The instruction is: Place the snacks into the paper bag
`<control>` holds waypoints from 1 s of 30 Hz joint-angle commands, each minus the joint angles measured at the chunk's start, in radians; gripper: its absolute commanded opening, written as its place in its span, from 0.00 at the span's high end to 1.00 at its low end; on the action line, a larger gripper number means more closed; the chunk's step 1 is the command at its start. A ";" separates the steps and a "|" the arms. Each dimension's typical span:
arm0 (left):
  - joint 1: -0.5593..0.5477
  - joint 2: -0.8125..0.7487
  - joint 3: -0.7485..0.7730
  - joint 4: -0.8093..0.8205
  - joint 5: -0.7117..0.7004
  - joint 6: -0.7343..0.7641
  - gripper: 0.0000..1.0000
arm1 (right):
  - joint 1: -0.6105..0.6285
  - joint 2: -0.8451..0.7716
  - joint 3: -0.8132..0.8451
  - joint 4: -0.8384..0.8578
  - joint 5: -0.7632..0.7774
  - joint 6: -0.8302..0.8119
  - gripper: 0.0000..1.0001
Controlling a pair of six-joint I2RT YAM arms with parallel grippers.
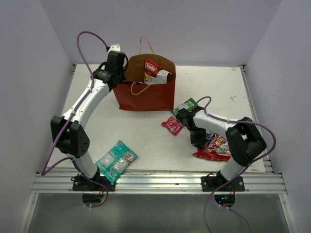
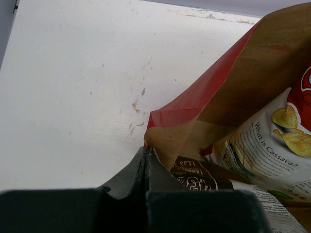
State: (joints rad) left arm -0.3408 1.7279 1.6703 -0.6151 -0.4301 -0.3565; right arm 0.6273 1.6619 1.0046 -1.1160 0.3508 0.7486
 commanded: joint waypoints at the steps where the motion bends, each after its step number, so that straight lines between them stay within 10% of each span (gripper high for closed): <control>1: 0.002 -0.028 -0.018 0.008 0.013 -0.007 1.00 | -0.005 -0.037 0.009 0.024 -0.012 0.009 1.00; 6: 0.002 -0.030 -0.015 0.012 0.017 -0.007 1.00 | -0.005 -0.073 0.259 -0.144 0.130 -0.046 1.00; 17: 0.002 -0.053 -0.018 0.021 0.014 -0.002 1.00 | -0.005 0.326 1.653 -0.194 0.384 -0.540 1.00; 24: 0.002 -0.050 0.002 0.020 0.013 0.004 1.00 | 0.029 0.317 1.628 0.483 0.317 -0.818 1.00; 30: 0.002 -0.047 0.008 0.020 0.017 -0.002 1.00 | 0.029 0.360 1.675 0.824 0.099 -0.728 1.00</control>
State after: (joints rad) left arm -0.3408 1.7035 1.6634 -0.6147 -0.4263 -0.3561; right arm 0.6403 2.0750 2.6537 -0.7265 0.5953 0.0059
